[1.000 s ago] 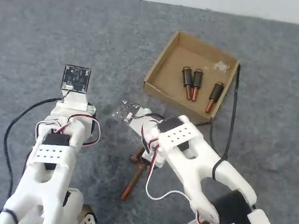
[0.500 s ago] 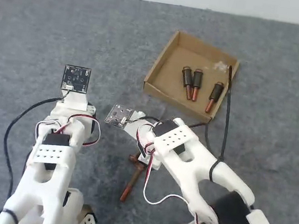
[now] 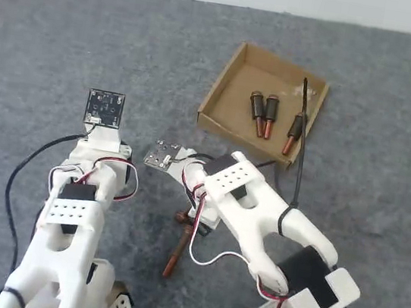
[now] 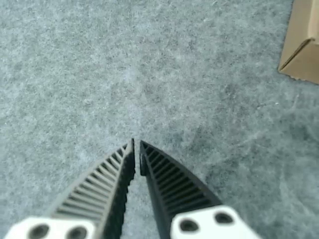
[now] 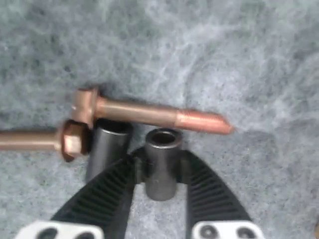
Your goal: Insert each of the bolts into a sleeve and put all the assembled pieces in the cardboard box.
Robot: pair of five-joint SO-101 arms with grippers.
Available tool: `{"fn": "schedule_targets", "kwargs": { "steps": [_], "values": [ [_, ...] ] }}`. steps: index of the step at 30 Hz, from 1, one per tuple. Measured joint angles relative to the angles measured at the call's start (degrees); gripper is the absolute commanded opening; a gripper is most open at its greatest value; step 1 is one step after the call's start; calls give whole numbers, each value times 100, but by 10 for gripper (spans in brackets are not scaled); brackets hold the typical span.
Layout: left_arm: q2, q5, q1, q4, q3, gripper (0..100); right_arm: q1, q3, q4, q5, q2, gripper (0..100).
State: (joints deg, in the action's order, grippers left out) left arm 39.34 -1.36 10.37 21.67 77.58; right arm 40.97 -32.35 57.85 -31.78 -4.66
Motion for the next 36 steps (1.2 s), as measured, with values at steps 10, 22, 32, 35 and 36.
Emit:
{"fn": "schedule_targets", "kwargs": {
  "steps": [10,22,32,35,36],
  "values": [
    [0,0,0,0,0,16,-519,-105,9,941,114,6],
    [0,0,0,0,0,14,-1855,-1125,53,2347,2048,6],
    [0,9,-404,923,-202,13,-2532,-1662,-360,2488,2453,6],
    [0,255,-580,1486,-413,13,-2567,-1670,-413,2488,2453,6],
    [0,360,-642,1714,-501,13,-2585,-1670,-440,2488,2453,6]
  ]
}}
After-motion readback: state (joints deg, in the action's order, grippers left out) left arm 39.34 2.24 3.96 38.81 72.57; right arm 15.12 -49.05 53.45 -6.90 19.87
